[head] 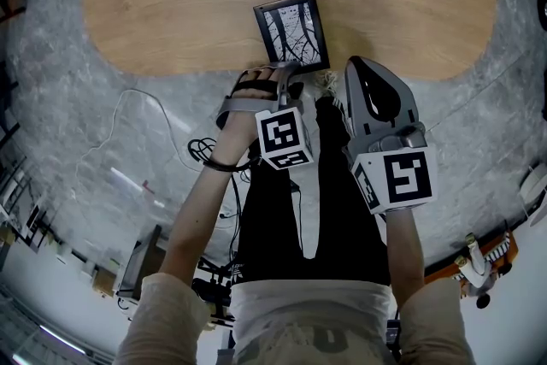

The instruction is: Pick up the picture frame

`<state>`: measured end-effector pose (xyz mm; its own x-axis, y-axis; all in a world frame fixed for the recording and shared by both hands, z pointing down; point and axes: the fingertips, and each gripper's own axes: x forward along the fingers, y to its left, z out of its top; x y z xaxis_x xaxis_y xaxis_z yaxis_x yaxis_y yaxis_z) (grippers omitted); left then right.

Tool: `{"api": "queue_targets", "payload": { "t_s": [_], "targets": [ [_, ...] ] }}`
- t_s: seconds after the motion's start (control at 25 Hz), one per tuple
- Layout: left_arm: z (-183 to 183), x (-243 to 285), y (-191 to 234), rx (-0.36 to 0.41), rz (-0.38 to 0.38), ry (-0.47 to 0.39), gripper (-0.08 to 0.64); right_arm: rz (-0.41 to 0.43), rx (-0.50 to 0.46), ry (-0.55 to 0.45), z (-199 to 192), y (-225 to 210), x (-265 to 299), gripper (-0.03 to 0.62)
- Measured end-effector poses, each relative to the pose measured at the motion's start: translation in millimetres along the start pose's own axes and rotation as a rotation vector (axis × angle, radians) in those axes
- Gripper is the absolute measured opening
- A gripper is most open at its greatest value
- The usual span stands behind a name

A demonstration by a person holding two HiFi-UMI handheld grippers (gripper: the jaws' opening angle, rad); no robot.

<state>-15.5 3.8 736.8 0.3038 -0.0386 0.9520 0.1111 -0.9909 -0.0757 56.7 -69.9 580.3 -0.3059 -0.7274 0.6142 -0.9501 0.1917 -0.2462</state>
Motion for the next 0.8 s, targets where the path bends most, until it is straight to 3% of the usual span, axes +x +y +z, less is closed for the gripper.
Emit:
{"api": "queue_targets", "payload": {
  "t_s": [0.24,0.6,0.8],
  "targets": [
    [-19.4,2.0,2.0,-0.049,0.045,0.016,0.093,-0.003,0.001,0.007,-10.8,11.6,9.0,0.005],
    [-22.5,4.3,4.0,-0.068,0.089,0.108,0.077,-0.007,0.003,0.002,-10.5,13.3,12.0,0.004],
    [-11.6,1.7,7.9,-0.139,0.077,0.09,0.072,-0.006,0.003,-0.001,-7.4,8.6,3.1,0.004]
  ]
}}
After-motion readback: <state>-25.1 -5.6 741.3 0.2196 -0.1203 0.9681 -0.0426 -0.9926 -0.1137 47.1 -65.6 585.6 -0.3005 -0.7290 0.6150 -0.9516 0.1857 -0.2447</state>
